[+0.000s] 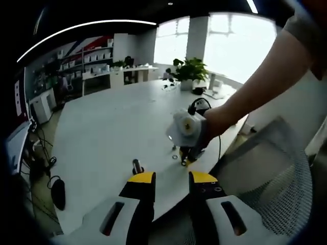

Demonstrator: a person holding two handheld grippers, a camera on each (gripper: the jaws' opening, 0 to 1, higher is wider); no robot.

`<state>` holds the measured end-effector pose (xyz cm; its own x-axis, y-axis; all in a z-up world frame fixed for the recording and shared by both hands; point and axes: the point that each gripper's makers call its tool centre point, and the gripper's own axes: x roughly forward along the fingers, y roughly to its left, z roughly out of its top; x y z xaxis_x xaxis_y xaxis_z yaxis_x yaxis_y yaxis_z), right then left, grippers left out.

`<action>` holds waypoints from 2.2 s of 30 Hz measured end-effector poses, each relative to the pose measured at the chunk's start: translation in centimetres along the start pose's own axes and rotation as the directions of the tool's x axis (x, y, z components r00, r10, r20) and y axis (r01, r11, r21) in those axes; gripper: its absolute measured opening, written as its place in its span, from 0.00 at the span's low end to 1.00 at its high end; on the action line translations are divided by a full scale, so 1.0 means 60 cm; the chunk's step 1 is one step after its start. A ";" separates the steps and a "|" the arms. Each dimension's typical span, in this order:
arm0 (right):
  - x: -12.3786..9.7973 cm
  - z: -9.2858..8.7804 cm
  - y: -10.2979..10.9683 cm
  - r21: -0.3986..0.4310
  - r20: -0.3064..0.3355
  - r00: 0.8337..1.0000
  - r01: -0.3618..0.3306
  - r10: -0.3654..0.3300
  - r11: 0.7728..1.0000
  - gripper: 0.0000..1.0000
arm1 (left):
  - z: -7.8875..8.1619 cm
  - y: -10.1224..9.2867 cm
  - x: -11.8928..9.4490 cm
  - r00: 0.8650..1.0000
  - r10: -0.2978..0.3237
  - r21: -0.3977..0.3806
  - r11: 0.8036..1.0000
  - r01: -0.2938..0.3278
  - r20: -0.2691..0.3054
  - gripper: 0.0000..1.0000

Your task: Place the washer onto the threaded stud by aligning its center hole with the stud, sliding it down to the base, and recovering from edge contact or off-axis alignment until the washer reaches the visible bottom stop.

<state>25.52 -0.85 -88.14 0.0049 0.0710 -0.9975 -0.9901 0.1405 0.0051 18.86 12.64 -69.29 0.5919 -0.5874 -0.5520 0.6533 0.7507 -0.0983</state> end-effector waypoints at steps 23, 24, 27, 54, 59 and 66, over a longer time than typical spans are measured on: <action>-0.003 -0.002 0.000 0.118 0.017 0.994 0.101 -0.104 0.988 0.14 | 0.003 -0.002 -0.001 1.000 -0.003 0.011 1.000 0.002 0.007 0.22; -0.004 -0.002 0.001 0.115 0.033 0.994 0.101 -0.106 0.988 0.14 | 0.003 -0.002 -0.001 1.000 -0.002 0.015 1.000 0.002 0.007 0.22; -0.005 -0.004 0.000 0.142 0.075 0.991 0.095 -0.106 0.985 0.14 | 0.004 -0.002 -0.001 1.000 0.000 0.023 1.000 0.000 0.010 0.22; -0.078 -0.015 -0.032 0.295 0.245 0.946 0.134 -0.211 0.946 0.13 | 0.007 -0.001 -0.004 1.000 0.002 0.035 0.999 -0.003 0.021 0.22; -0.101 -0.026 -0.058 0.331 0.247 0.937 0.160 -0.249 0.930 0.13 | 0.011 -0.001 -0.005 1.000 0.002 0.038 0.999 -0.003 0.031 0.22; -0.127 -0.035 -0.089 0.375 0.248 0.925 0.182 -0.288 0.909 0.13 | 0.012 -0.001 -0.005 0.999 0.000 0.037 0.999 -0.001 0.036 0.22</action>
<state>30.45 -4.21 -80.69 0.3246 0.2703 -0.9064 -0.8462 0.5112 -0.1506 18.95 12.56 -68.51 0.6084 -0.5983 -0.5214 0.6696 0.7397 -0.0675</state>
